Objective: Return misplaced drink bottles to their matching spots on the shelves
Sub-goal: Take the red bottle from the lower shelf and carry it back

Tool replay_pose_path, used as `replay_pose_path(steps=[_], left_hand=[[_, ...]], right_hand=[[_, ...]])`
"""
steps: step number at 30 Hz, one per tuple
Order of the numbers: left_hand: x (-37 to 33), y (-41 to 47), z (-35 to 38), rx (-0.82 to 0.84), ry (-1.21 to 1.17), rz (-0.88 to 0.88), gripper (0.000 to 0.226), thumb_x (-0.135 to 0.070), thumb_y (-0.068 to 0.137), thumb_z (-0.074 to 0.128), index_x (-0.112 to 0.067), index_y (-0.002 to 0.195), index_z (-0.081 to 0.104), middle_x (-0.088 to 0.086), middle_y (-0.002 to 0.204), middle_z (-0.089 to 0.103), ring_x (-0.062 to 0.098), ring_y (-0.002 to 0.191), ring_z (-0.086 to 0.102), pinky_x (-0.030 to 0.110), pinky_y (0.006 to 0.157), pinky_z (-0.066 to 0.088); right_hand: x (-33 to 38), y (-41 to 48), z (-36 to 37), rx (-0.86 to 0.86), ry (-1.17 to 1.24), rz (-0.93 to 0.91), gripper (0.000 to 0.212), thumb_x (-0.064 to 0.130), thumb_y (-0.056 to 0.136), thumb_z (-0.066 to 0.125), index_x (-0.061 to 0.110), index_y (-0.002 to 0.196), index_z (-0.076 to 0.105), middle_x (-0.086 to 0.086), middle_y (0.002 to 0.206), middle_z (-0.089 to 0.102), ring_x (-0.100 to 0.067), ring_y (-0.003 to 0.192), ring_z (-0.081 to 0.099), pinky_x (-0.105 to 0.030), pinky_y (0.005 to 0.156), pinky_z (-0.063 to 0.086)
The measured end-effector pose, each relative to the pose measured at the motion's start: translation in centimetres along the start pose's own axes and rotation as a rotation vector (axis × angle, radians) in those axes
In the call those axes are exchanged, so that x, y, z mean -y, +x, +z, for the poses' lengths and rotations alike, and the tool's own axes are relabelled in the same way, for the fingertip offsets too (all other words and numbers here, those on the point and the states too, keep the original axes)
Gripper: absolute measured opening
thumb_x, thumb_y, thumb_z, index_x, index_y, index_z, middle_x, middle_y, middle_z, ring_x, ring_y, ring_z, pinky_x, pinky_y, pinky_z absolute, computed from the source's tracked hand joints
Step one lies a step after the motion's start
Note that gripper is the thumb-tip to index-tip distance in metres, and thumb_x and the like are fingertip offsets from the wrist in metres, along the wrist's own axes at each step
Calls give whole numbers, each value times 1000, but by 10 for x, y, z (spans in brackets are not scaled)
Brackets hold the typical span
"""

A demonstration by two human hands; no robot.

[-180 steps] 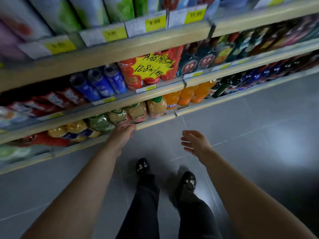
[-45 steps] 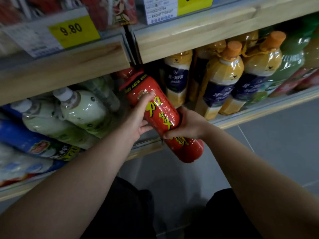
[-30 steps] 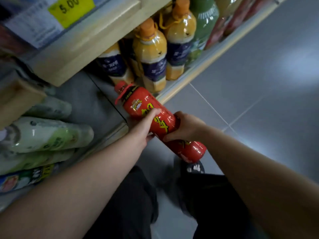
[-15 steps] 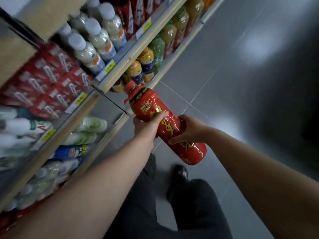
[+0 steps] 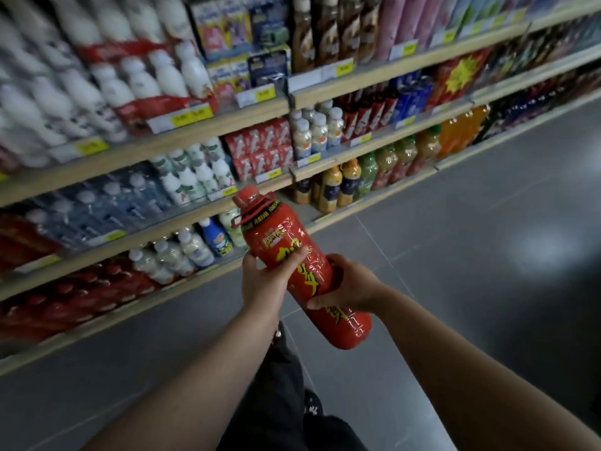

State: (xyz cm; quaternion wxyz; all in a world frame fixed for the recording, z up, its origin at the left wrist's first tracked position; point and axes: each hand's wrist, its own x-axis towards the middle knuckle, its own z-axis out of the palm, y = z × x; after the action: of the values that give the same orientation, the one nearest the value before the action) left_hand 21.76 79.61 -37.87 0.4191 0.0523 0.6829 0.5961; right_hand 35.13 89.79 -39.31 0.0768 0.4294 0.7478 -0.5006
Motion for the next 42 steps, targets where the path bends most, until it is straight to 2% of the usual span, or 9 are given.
replay_pose_path(steps=[5,10,20,24,27,31,33,38,42], left_hand=[[0,-48,-70,-88,-105,56,86,-54,40,85,-29,117,57,-1,112,70,18,93,70,46,79,58],[6,-85,-135,-97,-153,80,76,-52,46,87,-33,112,54,1,113,69,22,92,70,33,61,58],[26,-163,-317,-156,-335,124,86,-42,41,85,-31,119,48,1,114,67,20,93,70,25,56,56],[35,-197,-410,-222,-382,160,68,-34,53,83,-33,113,52,1,114,67,21,97,68,26,57,57],[38,-209,-467,-273,-392,182,60,-27,61,80,-35,112,51,1,112,66,18,92,68,22,53,55],[40,-207,-524,-314,-421,172,67,-26,62,80,-33,119,45,-1,111,63,18,92,66,22,51,55],[43,-200,-546,-347,-434,160,69,-25,63,80,-31,122,44,2,113,63,20,92,67,25,53,57],[39,-167,-602,-411,-455,117,87,-31,55,85,-27,132,44,6,123,61,29,105,64,47,85,55],[22,-125,-661,-473,-455,82,80,-26,60,86,-29,129,44,0,116,62,25,102,65,45,84,56]], right_hand=[[39,-39,49,63,-49,-95,97,58,48,84,30,132,44,9,116,61,-15,106,60,-36,91,49],[70,-68,89,85,-161,-163,97,59,48,83,32,132,43,15,108,59,-10,98,60,-26,81,45],[160,-121,247,155,-213,-294,92,47,51,89,32,131,45,19,101,57,0,85,56,-14,68,41],[204,-139,335,244,-203,-342,96,46,49,89,26,132,46,8,113,64,-12,100,63,-33,88,52],[233,-144,388,282,-184,-384,98,48,44,88,26,131,46,6,113,65,-13,100,64,-40,91,53],[264,-138,436,347,-210,-388,96,47,48,89,27,131,46,18,101,62,1,87,61,-18,71,52],[278,-128,454,367,-235,-378,93,44,50,90,27,130,46,21,97,59,5,82,58,-11,63,44],[315,-80,503,420,-248,-342,93,42,50,91,28,130,46,13,105,61,-9,95,62,-25,79,50],[358,-35,551,499,-211,-316,88,45,50,90,33,125,45,22,100,58,-2,91,61,-16,69,48]])
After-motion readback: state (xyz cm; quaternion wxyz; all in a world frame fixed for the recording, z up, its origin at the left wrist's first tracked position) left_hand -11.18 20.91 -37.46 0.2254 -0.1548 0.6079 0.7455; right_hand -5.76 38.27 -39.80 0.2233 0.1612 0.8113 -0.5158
